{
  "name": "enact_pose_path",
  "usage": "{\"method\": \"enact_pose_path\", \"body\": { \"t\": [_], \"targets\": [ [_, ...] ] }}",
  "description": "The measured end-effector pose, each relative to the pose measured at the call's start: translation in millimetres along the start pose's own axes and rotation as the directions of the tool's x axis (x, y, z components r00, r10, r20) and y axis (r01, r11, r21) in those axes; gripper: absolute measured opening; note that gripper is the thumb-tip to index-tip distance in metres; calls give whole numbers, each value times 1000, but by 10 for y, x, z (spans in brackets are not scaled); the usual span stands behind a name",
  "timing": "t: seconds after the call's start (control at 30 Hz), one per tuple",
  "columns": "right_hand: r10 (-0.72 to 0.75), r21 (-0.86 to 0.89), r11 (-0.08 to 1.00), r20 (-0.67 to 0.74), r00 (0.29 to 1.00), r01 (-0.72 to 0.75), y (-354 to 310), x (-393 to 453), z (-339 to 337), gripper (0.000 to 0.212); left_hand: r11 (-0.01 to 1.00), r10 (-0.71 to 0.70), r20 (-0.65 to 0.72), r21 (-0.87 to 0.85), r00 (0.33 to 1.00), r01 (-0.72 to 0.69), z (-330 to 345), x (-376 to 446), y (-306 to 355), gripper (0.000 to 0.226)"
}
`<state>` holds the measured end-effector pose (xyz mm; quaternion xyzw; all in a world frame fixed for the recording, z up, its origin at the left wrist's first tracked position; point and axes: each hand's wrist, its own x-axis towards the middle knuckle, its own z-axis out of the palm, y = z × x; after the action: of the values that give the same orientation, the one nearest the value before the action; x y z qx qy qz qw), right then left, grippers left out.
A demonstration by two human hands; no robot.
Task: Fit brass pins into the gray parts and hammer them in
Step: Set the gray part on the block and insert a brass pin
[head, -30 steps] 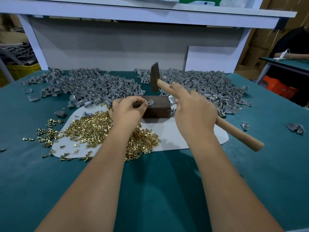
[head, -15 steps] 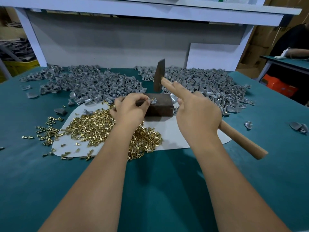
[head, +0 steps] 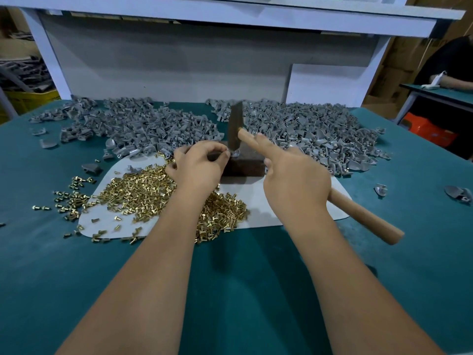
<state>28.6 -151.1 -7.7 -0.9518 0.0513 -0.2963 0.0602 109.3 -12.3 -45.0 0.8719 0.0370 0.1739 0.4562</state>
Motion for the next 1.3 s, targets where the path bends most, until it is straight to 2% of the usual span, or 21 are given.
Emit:
{"method": "enact_pose_path", "body": {
  "t": [0.07,0.17,0.2,0.3,0.33,0.47,0.57,0.7,0.83,0.97,1.07,1.13,1.3],
  "targets": [
    [30,15,999,25,999,-30,-4,2,0,59,1000,-5,-11,12,1000,5,5,-4,-6,25],
    [59,72,996,-95,994,-52,-20,-22,-21,60,997,18,-64,78,998,-13,32,-4,7,26],
    [47,59,997,-94,994,-41,-21,-20,-17,60,997,30,-78,76,997,-24,32,-13,5,27],
    [30,11,999,44,999,-31,-13,12,32,60,999,42,-82,18,996,-40,14,-34,-9,25],
    [45,15,999,42,998,-45,-23,16,33,59,999,37,-85,18,996,-36,11,-34,-8,25],
    [59,65,996,-82,995,-54,-51,-11,1,59,997,54,-100,63,994,-48,24,-26,3,21],
    [21,0,1000,30,999,-21,-40,1,30,60,999,38,-92,8,995,-38,5,-38,-5,25],
    [68,59,996,-84,994,-63,-42,-15,-9,63,996,39,-96,83,995,-31,26,-25,6,28],
    [19,-9,1000,32,999,-18,-29,-14,16,61,999,26,-88,42,996,-22,14,-21,-16,24],
    [56,19,998,-101,993,-55,-33,-27,2,65,997,43,-122,71,992,-35,41,-11,-8,29],
    [15,-41,999,20,1000,-14,-7,-18,38,61,998,36,-108,46,994,-31,31,-24,-16,26],
    [34,-33,999,46,998,-33,-1,-9,27,59,998,46,-88,53,995,-42,27,-29,-31,24],
    [69,56,997,-141,988,-62,3,-20,11,64,997,45,-102,69,994,-38,44,-18,-22,23]
  ]
}}
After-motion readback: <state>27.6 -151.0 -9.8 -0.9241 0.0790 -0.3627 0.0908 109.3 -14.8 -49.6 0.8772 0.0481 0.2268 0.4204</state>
